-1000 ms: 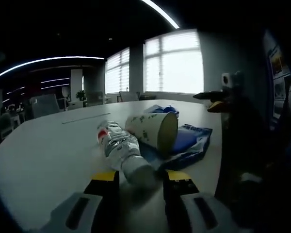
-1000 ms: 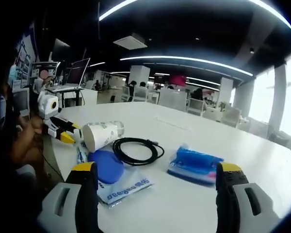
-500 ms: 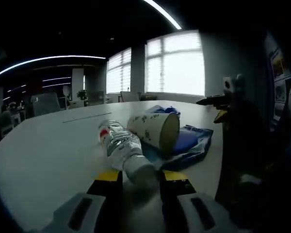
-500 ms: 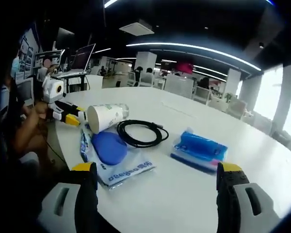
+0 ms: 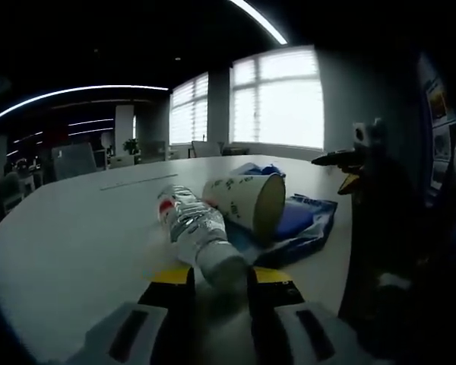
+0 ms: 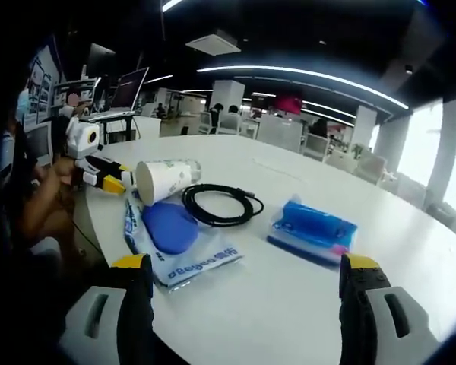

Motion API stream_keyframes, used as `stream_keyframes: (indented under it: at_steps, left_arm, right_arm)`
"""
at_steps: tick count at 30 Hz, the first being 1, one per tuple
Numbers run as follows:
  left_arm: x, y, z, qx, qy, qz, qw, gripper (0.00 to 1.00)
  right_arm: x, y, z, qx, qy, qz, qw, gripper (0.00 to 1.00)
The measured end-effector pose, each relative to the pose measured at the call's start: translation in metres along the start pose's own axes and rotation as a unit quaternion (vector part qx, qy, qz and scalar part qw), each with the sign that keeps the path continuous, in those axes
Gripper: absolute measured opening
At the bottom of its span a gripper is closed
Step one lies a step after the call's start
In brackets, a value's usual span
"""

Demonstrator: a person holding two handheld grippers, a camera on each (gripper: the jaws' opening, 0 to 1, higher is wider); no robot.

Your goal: Arrange the tabletop items into an orderly group along one side of the table until the central work area is clear of visible clutter.

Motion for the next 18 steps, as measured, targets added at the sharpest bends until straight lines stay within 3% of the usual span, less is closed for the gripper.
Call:
stream_keyframes:
  at_steps: [10,18]
  left_arm:
    - [0.000,0.001,0.002,0.001,0.001,0.003,1.0000,0.23]
    - [-0.002,0.002,0.006,0.024,0.001,0.019,0.9995,0.25]
  right_arm:
    - [-0.008,0.002,-0.001,-0.001,-0.005,0.004,1.0000,1.00]
    - [-0.017,0.003,-0.001,0.001,-0.013,0.007,0.9999,1.00]
Point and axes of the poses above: the point that each gripper's makers call its tool centre point, and the gripper's own axes: z roughly forward along the fingers, y roughly to its right, x roughly out of its top, the point moved 5 cm from there along -z, roughly backward along the fingers, and after that the axes turned 10 degrees about y, right-handed, at the moved point
